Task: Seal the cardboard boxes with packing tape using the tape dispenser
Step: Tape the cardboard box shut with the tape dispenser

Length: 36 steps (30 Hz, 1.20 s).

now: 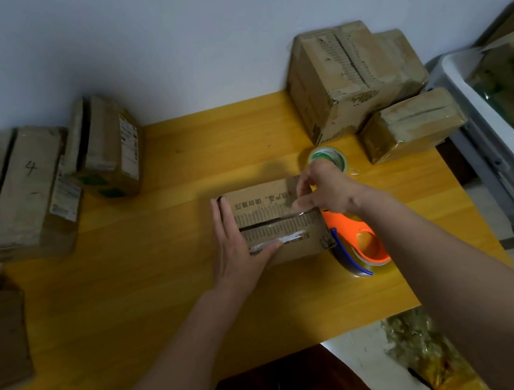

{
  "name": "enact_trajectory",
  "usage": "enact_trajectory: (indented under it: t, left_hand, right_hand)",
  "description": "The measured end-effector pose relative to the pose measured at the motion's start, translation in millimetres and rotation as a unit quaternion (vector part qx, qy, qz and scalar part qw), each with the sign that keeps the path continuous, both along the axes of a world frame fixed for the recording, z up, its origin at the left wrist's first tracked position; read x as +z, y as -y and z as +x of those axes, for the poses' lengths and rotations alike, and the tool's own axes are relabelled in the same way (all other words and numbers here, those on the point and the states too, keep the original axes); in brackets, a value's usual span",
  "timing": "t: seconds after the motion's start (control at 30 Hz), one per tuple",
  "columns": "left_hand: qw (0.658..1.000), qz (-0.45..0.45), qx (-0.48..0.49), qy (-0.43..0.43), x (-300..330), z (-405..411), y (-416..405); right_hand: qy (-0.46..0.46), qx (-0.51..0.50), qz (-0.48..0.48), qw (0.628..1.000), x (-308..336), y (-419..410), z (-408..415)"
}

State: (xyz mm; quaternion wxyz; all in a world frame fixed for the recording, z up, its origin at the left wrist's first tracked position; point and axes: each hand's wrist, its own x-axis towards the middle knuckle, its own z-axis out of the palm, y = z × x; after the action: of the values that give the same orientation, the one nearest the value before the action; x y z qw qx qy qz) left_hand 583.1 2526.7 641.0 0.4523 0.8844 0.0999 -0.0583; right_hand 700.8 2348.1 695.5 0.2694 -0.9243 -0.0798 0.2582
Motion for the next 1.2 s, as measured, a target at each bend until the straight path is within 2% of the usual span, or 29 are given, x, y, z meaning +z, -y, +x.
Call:
enact_trajectory:
  t: [0.13, 0.37, 0.47, 0.5, 0.6, 0.73, 0.8, 0.87, 0.93, 1.0, 1.07, 1.13, 1.2]
  left_hand:
    - [0.999, -0.019, 0.028, -0.034, -1, 0, 1]
    - [0.977, -0.133, 0.109, -0.125, 6, 2, -3]
    - [0.948, -0.188, 0.167, -0.196, 16, 4, -12]
    - [0.931, -0.233, 0.193, -0.203, 16, 5, -16]
    - [0.852, -0.343, 0.327, -0.222, 12, 13, -27]
    - [0.835, -0.353, 0.322, -0.273, 7, 20, -38]
    - [0.852, -0.328, 0.323, -0.25, 11, 21, -39]
    - [0.918, -0.209, 0.288, -0.174, 20, 19, -39]
    - [0.974, -0.124, 0.172, -0.078, 26, 20, -40]
    - [0.991, -0.111, 0.052, -0.06, 30, 25, -45]
    - [0.992, -0.069, -0.048, -0.091, 29, 31, -52]
    - [0.989, -0.028, -0.094, -0.114, 28, 35, -57]
    - [0.99, -0.012, -0.085, -0.108, 29, 36, -60]
  right_hand:
    - [-0.065, -0.072, 0.067, 0.993, 11, 5, 0]
    - [-0.123, -0.139, 0.115, 0.976, 15, 9, 0]
    - [-0.092, -0.163, 0.145, 0.972, 11, 8, -7]
    - [-0.08, -0.175, 0.169, 0.967, 9, 7, -10]
    - [-0.043, -0.196, 0.27, 0.942, 6, 0, -20]
    - [-0.031, -0.173, 0.34, 0.924, 9, -7, -25]
    - [-0.056, -0.158, 0.382, 0.909, 12, -9, -27]
    - [-0.084, -0.148, 0.421, 0.891, 16, -12, -26]
    - [-0.107, -0.128, 0.443, 0.881, 22, -17, -25]
    - [-0.123, -0.097, 0.454, 0.877, 31, -23, -25]
    - [-0.116, -0.07, 0.454, 0.881, 42, -33, -26]
    - [-0.097, -0.049, 0.446, 0.888, 50, -43, -28]
    - [-0.083, -0.037, 0.44, 0.893, 56, -52, -31]
